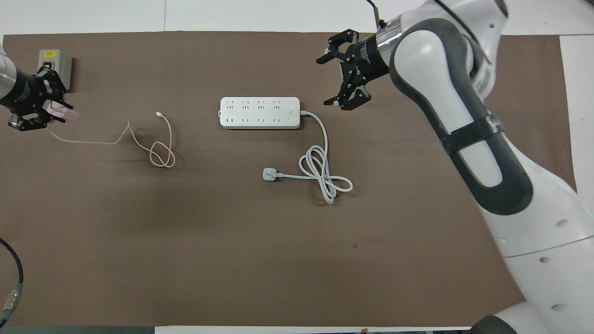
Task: Unplug charger and place it aside
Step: 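Carry the pink charger with the left gripper toward the beige switch box, then release the charger with the left gripper while the right gripper withdraws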
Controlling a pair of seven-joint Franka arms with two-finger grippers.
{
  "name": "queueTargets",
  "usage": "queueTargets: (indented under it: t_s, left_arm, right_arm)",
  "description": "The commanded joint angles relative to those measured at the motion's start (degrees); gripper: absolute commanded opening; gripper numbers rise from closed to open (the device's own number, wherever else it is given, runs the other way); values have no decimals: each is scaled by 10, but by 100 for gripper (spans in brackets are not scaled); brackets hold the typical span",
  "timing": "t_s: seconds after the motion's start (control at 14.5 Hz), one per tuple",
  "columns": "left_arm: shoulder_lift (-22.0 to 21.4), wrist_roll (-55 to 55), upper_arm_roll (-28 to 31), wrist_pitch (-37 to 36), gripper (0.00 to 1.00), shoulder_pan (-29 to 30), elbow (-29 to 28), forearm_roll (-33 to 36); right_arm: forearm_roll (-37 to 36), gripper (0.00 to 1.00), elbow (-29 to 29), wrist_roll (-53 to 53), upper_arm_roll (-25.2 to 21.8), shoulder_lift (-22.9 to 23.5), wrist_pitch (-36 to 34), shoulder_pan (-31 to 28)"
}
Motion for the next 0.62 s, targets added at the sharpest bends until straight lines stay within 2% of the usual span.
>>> queueTargets:
  t_s: [0.0, 0.07, 0.14, 0.21, 0.28, 0.34, 0.55]
  left_arm:
    - [-53, 7, -2, 64, 0, -12, -97, -4]
    - [-55, 8, -3, 75, 0, -12, -109, -4]
    - [-58, 8, -3, 82, 5, -12, -117, -4]
    - [-60, 8, -3, 83, 28, -12, -120, -4]
    - [-60, 8, -4, 82, 69, -13, -119, -4]
    - [-59, 7, -5, 77, 97, -22, -116, -4]
    - [-60, 3, -4, 63, 100, -40, -109, -3]
  right_arm:
    - [-49, 100, -45, -17, 2, -77, -45, -29]
    - [-60, 100, -45, -27, 2, -92, -63, -40]
    - [-71, 100, -45, -43, 2, -106, -81, -53]
    - [-84, 100, -45, -64, 2, -120, -98, -66]
    - [-98, 100, -44, -89, 2, -130, -117, -79]
    - [-112, 100, -44, -122, 2, -141, -135, -90]
    - [-169, 100, -44, -266, 2, -167, -186, -118]
